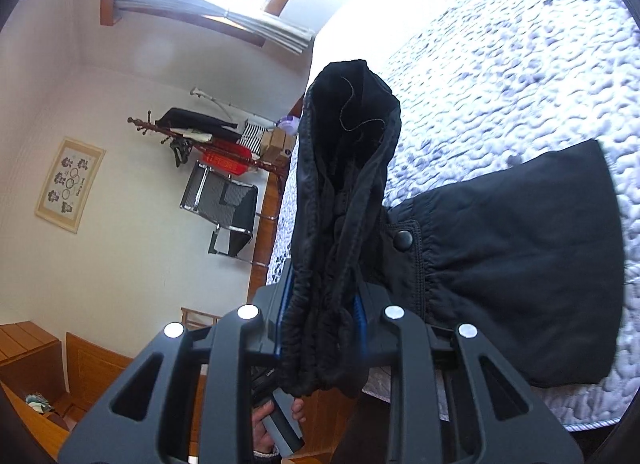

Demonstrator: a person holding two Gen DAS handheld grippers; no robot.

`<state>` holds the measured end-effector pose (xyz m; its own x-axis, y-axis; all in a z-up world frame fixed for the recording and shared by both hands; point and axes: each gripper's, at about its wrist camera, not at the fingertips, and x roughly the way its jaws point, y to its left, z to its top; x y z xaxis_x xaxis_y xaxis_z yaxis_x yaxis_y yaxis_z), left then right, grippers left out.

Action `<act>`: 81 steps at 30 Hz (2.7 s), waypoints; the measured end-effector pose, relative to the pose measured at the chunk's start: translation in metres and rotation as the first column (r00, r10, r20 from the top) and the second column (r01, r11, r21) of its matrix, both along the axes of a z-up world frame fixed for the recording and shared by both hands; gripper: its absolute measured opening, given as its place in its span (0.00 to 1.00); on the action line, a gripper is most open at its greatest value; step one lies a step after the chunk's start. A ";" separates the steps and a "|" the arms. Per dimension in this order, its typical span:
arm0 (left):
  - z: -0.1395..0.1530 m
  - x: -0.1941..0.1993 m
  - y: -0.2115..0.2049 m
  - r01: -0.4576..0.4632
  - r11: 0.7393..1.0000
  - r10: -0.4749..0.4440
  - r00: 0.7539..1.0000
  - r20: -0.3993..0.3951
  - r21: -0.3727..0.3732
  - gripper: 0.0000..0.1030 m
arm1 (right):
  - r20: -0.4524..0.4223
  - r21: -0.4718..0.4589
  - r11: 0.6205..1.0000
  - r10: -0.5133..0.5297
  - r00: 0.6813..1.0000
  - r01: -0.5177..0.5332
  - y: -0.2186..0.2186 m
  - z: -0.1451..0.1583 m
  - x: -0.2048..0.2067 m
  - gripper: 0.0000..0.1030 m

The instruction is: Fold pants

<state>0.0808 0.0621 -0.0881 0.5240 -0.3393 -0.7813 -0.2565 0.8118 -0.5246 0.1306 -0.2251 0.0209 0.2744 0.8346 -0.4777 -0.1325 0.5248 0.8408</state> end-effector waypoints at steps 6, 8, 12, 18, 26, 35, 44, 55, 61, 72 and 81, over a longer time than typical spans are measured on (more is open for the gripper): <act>0.000 0.004 -0.014 0.042 0.999 -0.042 0.999 -0.007 0.009 0.96 | -0.021 -0.019 0.997 -0.075 0.997 0.074 -0.039 -0.012 0.003 0.24; 0.000 0.004 -0.019 0.053 0.998 -0.053 0.999 -0.009 0.013 0.96 | -0.035 -0.025 0.995 -0.097 0.995 0.096 -0.052 -0.020 0.002 0.24; -0.001 0.005 -0.026 0.069 0.997 -0.069 0.998 -0.013 0.016 0.96 | -0.082 -0.036 0.991 -0.135 0.988 0.132 -0.074 -0.045 0.002 0.24; -0.001 0.007 -0.035 0.099 0.995 -0.099 0.995 -0.020 0.025 0.96 | -0.138 -0.027 0.986 -0.165 0.977 0.163 -0.086 -0.074 0.002 0.24; 0.005 0.009 -0.042 0.114 0.992 -0.113 0.994 -0.010 0.052 0.96 | -0.175 -0.106 0.978 -0.194 0.965 0.178 -0.100 -0.109 -0.001 0.25; 0.011 0.013 -0.051 0.145 0.986 -0.144 0.989 -0.008 0.077 0.96 | -0.249 -0.093 0.972 -0.232 0.940 0.215 -0.112 -0.145 -0.010 0.37; 0.009 0.014 -0.052 0.152 0.986 -0.151 0.988 -0.019 0.073 0.96 | -0.234 -0.106 0.974 -0.218 0.948 0.198 -0.124 -0.134 -0.030 0.54; 0.009 0.013 -0.060 0.177 0.982 -0.176 0.984 -0.021 0.071 0.96 | -0.192 -0.104 0.973 -0.222 0.956 0.205 -0.122 -0.125 -0.055 0.33; 0.011 0.013 -0.060 0.171 0.983 -0.170 0.985 -0.019 0.068 0.96 | -0.128 -0.073 0.978 -0.201 0.971 0.193 -0.117 -0.094 -0.056 0.32; 0.010 0.012 -0.065 0.184 0.981 -0.183 0.983 -0.023 0.069 0.96 | -0.178 -0.110 0.972 -0.226 0.958 0.209 -0.119 -0.109 -0.061 0.32; 0.011 0.011 -0.065 0.182 0.981 -0.181 0.983 -0.023 0.070 0.96 | -0.216 -0.117 0.968 -0.242 0.946 0.221 -0.122 -0.139 -0.065 0.34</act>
<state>0.0918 -0.0028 -0.0773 0.4456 -0.3708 -0.8148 -0.1097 0.8807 -0.4608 0.0655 -0.3470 -0.1184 0.3309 0.7117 -0.6197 0.1908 0.5927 0.7825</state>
